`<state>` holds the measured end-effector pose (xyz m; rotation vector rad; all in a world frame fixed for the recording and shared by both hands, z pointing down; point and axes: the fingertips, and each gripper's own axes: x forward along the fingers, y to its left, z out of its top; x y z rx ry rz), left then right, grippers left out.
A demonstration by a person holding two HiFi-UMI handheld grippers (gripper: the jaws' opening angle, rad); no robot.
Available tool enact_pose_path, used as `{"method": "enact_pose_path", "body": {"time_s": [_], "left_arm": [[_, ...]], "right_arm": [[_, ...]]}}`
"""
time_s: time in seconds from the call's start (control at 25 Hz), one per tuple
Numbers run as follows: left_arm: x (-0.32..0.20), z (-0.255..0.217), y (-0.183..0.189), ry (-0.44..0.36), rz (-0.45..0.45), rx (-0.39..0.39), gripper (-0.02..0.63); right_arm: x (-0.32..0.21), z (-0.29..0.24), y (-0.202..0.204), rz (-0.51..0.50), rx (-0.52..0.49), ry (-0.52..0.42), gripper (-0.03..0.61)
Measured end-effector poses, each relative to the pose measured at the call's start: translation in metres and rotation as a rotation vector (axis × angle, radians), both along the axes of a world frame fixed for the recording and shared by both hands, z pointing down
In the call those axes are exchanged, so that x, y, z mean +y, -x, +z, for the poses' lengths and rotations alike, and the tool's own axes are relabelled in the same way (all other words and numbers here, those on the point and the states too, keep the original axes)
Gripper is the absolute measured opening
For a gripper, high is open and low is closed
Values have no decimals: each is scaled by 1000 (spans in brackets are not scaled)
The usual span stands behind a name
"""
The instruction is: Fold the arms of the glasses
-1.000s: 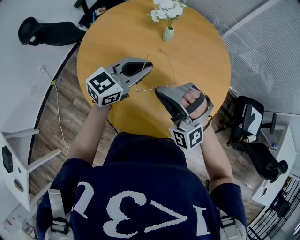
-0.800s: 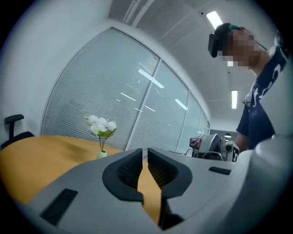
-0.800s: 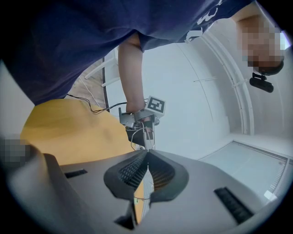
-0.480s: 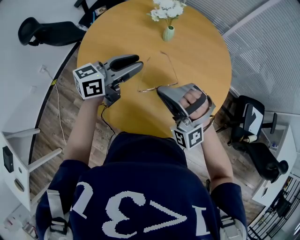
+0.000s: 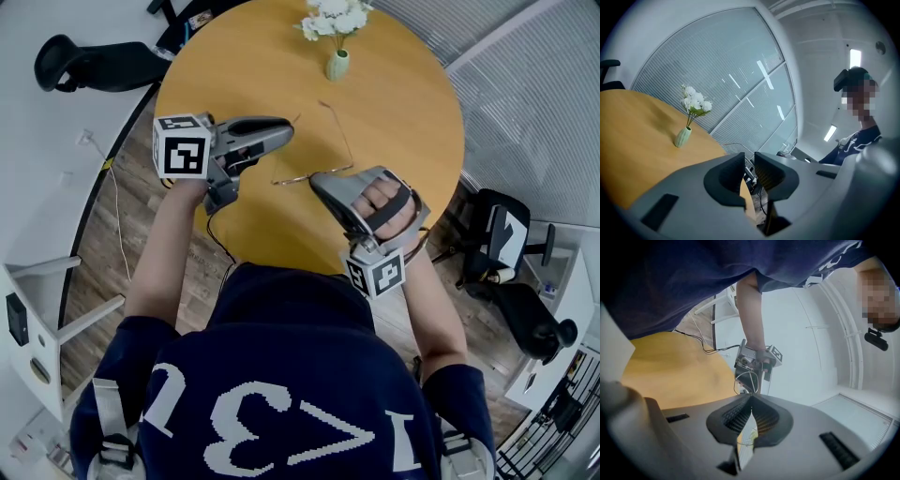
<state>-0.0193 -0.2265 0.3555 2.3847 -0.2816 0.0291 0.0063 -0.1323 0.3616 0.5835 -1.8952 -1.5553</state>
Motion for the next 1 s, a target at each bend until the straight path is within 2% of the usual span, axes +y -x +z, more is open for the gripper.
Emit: {"method": "enact_pose_path", "body": {"time_s": [0.24, 0.36, 0.52, 0.6, 0.68, 0.8, 0.92, 1.0], "left_arm": [[12, -1, -22, -1, 109, -16, 52], [24, -4, -34, 14, 188, 2, 46], [49, -10, -52, 33, 336, 41, 44], [57, -12, -57, 35, 377, 58, 44], [53, -12, -56, 3, 354, 55, 45], [21, -12, -42, -134, 180, 3, 51], [-16, -13, -24, -323, 11, -114, 111], [-32, -11, -19, -387, -12, -184, 179]], "right_arm": [[2, 0, 2, -3, -2, 3, 28], [2, -1, 3, -5, -8, 4, 28], [4, -2, 4, -10, -13, 3, 28], [5, -2, 5, -12, -13, 1, 28], [6, -1, 5, -13, -13, 1, 28], [6, -1, 3, -11, -13, 3, 28], [8, -1, 3, -16, -10, 4, 28], [9, -1, 3, -24, -10, 7, 28]]}}
